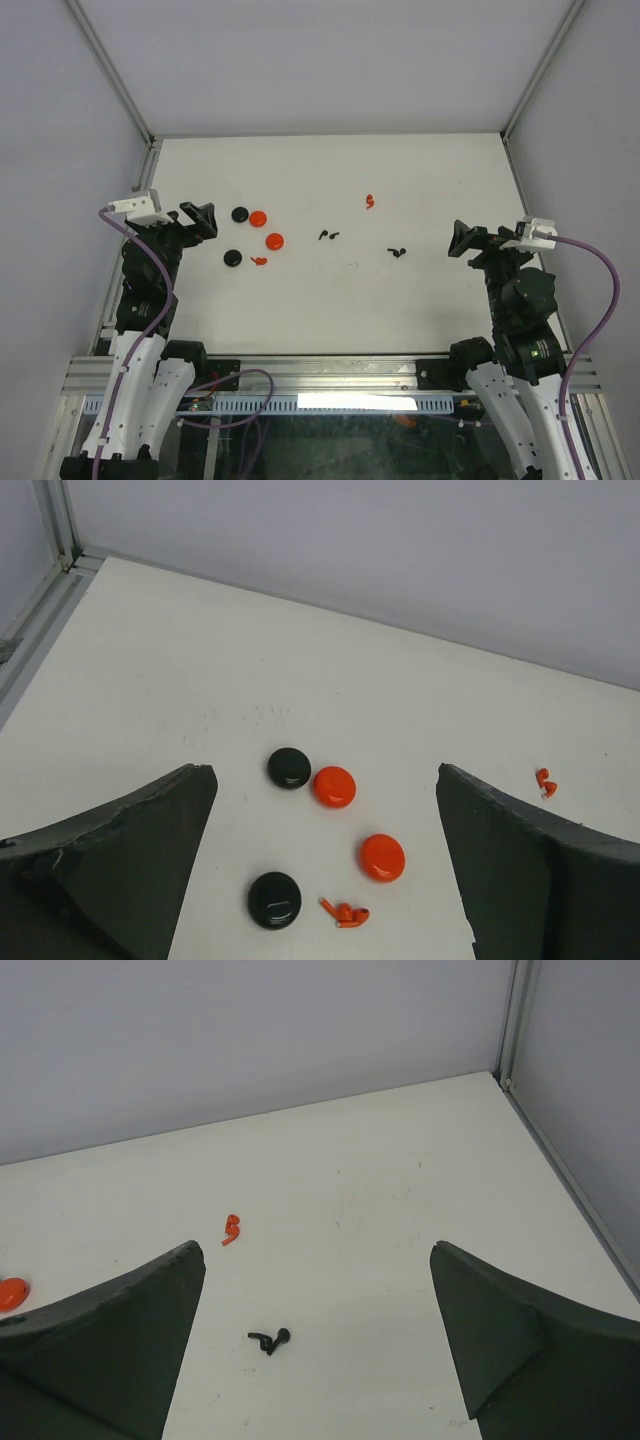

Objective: Insert the wireless bluetooth earbuds into the charging case
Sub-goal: Pick up the charging case at the center of the board.

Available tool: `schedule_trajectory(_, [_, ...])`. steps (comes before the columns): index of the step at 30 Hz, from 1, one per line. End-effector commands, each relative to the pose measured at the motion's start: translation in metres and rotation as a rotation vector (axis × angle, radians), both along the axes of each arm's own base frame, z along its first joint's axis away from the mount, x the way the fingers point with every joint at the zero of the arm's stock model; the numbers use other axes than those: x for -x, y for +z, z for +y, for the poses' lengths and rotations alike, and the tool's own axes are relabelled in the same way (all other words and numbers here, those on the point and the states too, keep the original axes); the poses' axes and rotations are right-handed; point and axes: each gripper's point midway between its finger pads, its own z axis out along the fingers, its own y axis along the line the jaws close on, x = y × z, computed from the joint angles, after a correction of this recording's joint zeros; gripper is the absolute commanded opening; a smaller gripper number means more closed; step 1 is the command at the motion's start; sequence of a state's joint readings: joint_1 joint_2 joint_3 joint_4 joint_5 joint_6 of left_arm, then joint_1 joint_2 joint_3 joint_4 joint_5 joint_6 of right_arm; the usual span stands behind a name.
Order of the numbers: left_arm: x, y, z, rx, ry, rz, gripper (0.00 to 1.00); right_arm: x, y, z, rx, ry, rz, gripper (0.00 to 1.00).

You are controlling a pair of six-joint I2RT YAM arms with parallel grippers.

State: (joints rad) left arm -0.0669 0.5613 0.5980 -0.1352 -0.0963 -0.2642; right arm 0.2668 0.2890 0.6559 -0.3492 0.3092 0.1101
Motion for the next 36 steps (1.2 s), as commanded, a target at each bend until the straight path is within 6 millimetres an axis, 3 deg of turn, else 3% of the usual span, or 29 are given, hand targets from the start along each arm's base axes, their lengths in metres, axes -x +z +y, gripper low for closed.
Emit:
schedule_trajectory(1, [0.001,0.026,-0.002,0.016,-0.002,-0.053,0.99,-0.002,0.012,0.000,0.004,0.002,-0.043,0.99])
schedule_trajectory(5, [0.003,0.031,-0.008,0.080,-0.023,-0.039,0.99,-0.001,0.012,0.001,0.004,0.007,-0.047,0.99])
schedule_trajectory(10, [0.004,0.010,0.000,0.128,0.042,0.110,0.99,0.000,0.011,-0.001,-0.002,-0.001,-0.053,0.99])
schedule_trajectory(14, [0.002,-0.028,-0.004,0.174,0.058,0.293,0.99,-0.002,0.008,0.006,0.016,0.040,-0.059,0.99])
schedule_trajectory(19, [-0.003,-0.055,-0.014,0.161,0.017,0.433,0.99,-0.003,0.005,0.013,0.014,0.076,-0.049,0.99])
schedule_trajectory(31, [-0.014,-0.156,-0.006,0.104,0.104,0.843,0.99,0.003,0.010,0.020,-0.014,0.118,-0.091,0.99])
schedule_trajectory(36, [-0.017,-0.195,-0.014,0.076,0.045,0.995,0.88,0.002,0.009,0.017,-0.023,0.100,-0.091,0.99])
